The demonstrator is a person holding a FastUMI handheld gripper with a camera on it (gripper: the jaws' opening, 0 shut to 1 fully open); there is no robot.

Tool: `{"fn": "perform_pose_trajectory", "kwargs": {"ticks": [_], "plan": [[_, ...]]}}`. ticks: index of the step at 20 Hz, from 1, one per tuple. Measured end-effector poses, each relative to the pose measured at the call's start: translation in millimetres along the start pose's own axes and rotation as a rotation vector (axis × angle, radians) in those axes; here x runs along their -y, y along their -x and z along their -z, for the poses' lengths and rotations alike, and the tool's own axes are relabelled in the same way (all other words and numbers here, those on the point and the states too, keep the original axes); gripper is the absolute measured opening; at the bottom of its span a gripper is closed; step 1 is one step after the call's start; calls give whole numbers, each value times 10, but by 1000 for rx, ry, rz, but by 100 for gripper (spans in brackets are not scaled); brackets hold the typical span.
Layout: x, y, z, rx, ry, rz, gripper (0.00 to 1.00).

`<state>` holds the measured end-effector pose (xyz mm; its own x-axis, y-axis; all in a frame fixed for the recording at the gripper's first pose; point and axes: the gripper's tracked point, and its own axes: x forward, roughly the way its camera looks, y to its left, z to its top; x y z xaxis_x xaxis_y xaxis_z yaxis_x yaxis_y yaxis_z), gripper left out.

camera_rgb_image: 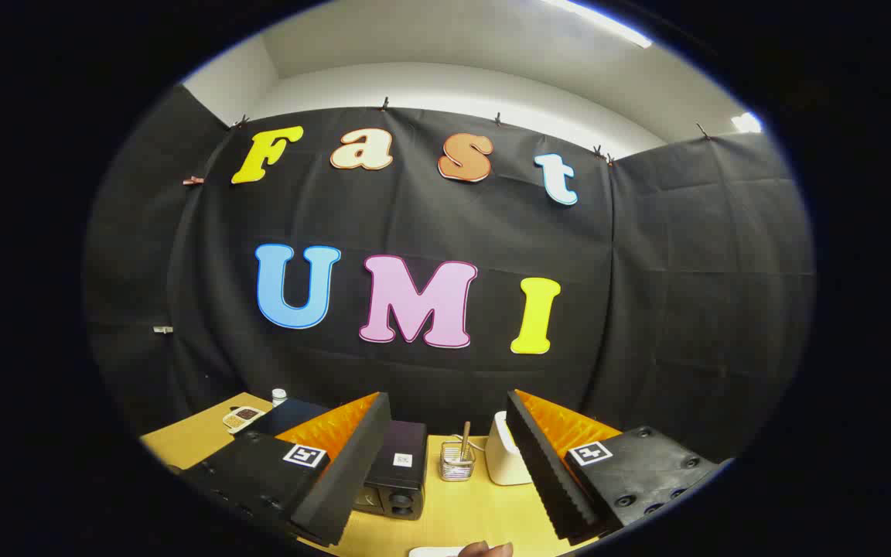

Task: Open the toaster oven, put the food inside, and close the toaster oven door.

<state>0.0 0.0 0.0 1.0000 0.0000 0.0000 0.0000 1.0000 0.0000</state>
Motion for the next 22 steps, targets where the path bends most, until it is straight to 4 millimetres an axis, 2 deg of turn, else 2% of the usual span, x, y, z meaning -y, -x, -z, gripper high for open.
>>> {"fn": "perform_pose_trajectory", "kwargs": {"ticks": [15,18,22], "plan": [[-188,92,-51,-9,-93,-10,97],[-311,80,-38,-10,-99,-25,97],[-669,20,33,-18,-105,-66,99]]}}
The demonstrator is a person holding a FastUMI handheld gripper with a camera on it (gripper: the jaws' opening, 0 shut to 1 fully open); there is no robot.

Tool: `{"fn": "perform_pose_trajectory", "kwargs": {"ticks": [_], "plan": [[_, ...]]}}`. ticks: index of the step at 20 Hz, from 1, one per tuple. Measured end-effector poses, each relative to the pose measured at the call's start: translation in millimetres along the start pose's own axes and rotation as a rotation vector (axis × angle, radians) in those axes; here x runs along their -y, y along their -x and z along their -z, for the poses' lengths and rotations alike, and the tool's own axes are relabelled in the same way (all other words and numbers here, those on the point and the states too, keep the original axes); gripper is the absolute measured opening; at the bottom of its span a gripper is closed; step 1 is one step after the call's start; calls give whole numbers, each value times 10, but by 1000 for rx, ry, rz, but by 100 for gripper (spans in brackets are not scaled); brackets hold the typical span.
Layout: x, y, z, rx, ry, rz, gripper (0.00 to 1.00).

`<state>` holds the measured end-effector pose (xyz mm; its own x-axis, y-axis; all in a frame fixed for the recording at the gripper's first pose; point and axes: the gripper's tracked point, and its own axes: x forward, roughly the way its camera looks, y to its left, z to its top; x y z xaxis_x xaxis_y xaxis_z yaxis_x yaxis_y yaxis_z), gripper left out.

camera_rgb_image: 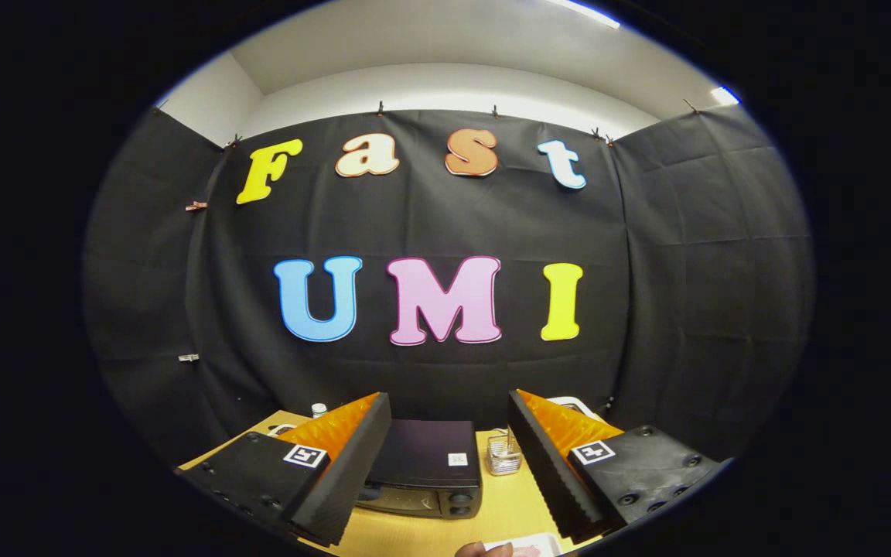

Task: Open the toaster oven, put the food inside, and close the toaster oven door.

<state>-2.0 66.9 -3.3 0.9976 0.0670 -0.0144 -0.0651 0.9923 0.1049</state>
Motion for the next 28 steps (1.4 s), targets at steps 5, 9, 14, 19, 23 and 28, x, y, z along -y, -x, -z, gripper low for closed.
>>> {"fn": "perform_pose_trajectory", "kwargs": {"ticks": [5,9,14,19,23,28], "plan": [[-638,-165,445,-63,-10,-62,99],[-1002,-285,950,-153,-50,-65,99],[-1160,-483,1763,-309,-39,-30,99],[-1263,-678,2317,-422,-42,-5,98],[-1275,-791,2610,-500,-33,31,98],[-1306,-808,2618,-495,8,71,99]]}}
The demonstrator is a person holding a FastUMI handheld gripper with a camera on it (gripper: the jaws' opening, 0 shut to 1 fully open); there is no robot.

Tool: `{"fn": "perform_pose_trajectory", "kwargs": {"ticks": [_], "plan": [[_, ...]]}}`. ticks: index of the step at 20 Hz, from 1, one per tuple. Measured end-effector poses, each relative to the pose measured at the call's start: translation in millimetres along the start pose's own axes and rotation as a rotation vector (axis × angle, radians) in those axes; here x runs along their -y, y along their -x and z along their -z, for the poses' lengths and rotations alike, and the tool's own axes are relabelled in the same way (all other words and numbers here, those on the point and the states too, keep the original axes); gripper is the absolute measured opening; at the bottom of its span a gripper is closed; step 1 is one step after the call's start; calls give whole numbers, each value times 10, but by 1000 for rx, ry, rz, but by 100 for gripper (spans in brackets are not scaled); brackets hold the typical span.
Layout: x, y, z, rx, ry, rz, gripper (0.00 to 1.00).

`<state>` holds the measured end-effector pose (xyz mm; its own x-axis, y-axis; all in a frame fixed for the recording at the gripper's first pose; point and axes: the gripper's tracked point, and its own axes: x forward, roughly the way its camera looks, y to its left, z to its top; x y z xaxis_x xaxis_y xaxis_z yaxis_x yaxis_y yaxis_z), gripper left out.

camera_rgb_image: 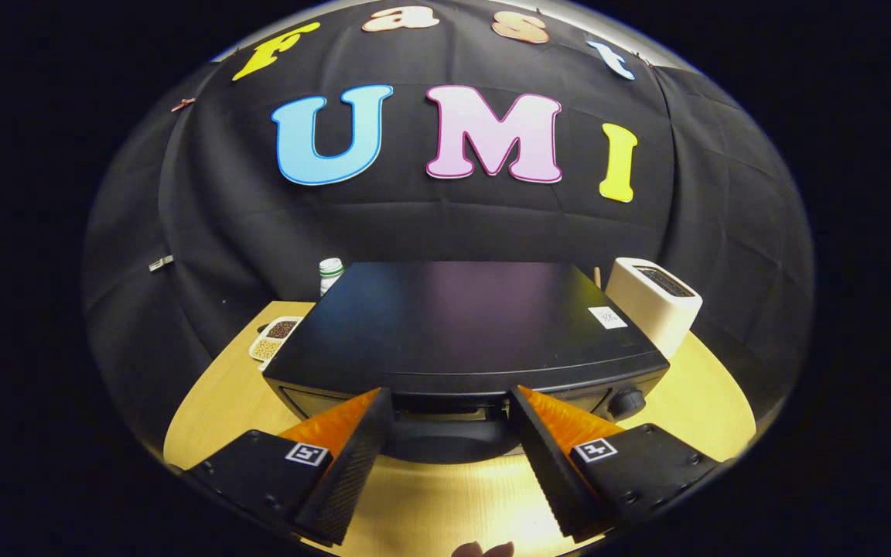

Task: Open the toaster oven, put the food inside, and close the toaster oven door.

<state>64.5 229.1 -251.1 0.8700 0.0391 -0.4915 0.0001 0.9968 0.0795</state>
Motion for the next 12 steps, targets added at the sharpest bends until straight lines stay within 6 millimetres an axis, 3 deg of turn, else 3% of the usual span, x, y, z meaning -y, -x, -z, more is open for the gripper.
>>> {"fn": "perform_pose_trajectory", "kwargs": {"ticks": [5,12], "plan": [[2,104,90,-15,1,-3,99],[6,436,483,-59,-33,-17,99]]}}
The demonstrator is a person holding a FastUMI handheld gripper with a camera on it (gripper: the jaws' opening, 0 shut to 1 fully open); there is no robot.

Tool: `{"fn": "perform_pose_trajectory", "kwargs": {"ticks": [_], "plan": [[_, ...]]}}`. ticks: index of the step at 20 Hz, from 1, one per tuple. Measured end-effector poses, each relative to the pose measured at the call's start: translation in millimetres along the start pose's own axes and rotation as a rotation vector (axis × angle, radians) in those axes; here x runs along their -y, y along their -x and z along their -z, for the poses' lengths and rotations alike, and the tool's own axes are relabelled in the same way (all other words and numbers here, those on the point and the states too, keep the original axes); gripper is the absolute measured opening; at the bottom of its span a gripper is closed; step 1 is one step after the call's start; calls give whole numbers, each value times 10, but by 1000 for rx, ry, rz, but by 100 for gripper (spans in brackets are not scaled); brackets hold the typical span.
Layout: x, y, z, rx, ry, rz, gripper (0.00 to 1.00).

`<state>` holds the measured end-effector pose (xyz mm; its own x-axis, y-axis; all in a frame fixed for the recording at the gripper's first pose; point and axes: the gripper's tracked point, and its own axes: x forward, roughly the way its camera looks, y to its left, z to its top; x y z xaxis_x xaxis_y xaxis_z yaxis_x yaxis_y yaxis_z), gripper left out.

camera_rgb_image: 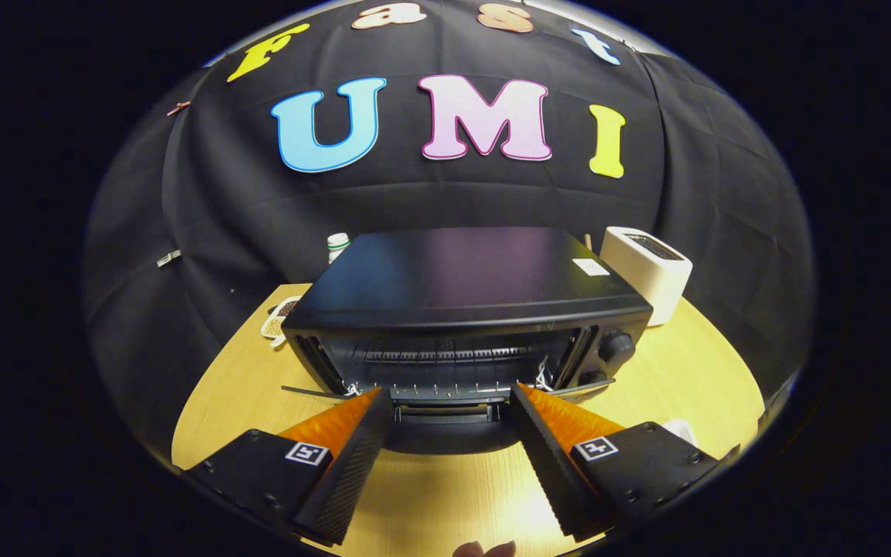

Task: Open the toaster oven, put the food inside, and close the toaster oven door.

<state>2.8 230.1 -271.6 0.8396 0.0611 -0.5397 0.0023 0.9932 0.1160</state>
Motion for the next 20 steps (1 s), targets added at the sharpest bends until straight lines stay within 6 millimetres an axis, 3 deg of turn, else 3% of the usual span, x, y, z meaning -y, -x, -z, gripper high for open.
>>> {"fn": "perform_pose_trajectory", "kwargs": {"ticks": [10,15,20], "plan": [[47,238,765,-136,57,15,99],[45,222,1224,-264,64,0,99],[26,245,1335,-289,134,-64,98]]}}
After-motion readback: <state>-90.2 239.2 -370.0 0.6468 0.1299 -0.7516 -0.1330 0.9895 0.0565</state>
